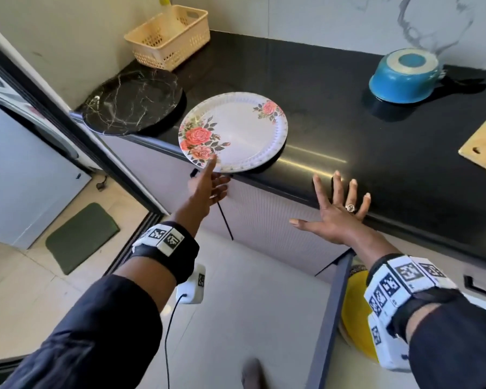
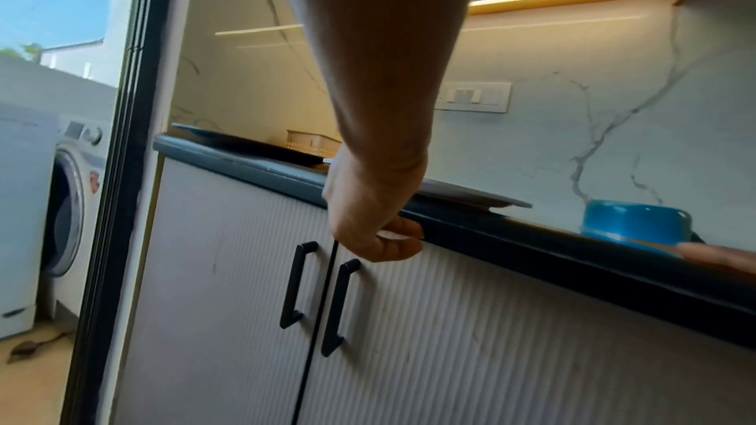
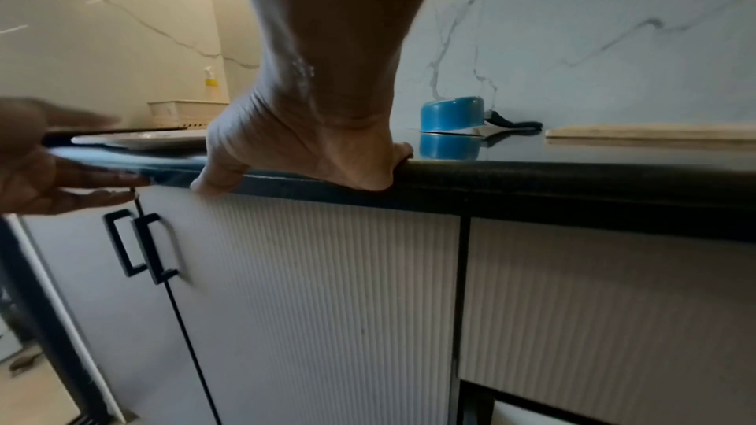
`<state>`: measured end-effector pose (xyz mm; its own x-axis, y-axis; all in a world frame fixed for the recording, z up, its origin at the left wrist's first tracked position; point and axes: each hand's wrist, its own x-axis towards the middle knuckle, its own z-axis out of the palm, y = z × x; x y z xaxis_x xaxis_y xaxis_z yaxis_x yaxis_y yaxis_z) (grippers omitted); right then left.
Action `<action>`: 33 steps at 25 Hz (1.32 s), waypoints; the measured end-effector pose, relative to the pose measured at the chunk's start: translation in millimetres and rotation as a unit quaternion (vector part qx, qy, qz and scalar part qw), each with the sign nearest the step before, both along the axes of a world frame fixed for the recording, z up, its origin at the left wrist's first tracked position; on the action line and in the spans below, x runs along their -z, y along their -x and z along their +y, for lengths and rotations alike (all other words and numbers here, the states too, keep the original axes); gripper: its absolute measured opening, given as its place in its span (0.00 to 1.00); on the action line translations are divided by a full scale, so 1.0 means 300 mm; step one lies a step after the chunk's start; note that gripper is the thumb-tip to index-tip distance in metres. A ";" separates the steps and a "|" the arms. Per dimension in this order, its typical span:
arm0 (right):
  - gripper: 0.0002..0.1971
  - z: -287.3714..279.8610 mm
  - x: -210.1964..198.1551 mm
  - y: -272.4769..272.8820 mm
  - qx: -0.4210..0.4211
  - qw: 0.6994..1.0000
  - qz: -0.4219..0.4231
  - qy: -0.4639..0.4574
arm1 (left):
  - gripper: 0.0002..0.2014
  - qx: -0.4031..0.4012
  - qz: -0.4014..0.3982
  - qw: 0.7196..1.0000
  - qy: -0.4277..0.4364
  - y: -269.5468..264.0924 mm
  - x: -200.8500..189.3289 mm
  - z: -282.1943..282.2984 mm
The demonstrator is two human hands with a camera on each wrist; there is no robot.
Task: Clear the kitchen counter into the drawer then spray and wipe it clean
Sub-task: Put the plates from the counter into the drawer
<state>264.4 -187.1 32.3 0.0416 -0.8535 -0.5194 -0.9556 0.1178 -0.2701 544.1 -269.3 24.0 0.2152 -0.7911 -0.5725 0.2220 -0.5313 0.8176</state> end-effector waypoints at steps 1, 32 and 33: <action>0.60 -0.004 -0.004 -0.001 0.001 1.000 0.001 -0.007 | 0.23 -0.020 -0.004 1.000 -0.004 0.000 0.007 -0.023; 0.13 1.134 0.750 0.981 0.585 0.743 -0.309 -0.105 | 0.12 0.330 -0.081 0.910 -0.239 1.004 0.608 0.965; 0.12 1.121 0.792 0.999 0.591 0.741 -0.303 -0.099 | 0.12 0.311 -0.079 0.913 -0.250 1.040 0.644 0.957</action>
<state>-35.2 149.2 -205.3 -0.3978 -0.3900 -0.8304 0.1356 0.8702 -0.4736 232.0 17.8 -169.3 -0.0766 -0.4362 -0.8966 -0.3496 -0.8304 0.4338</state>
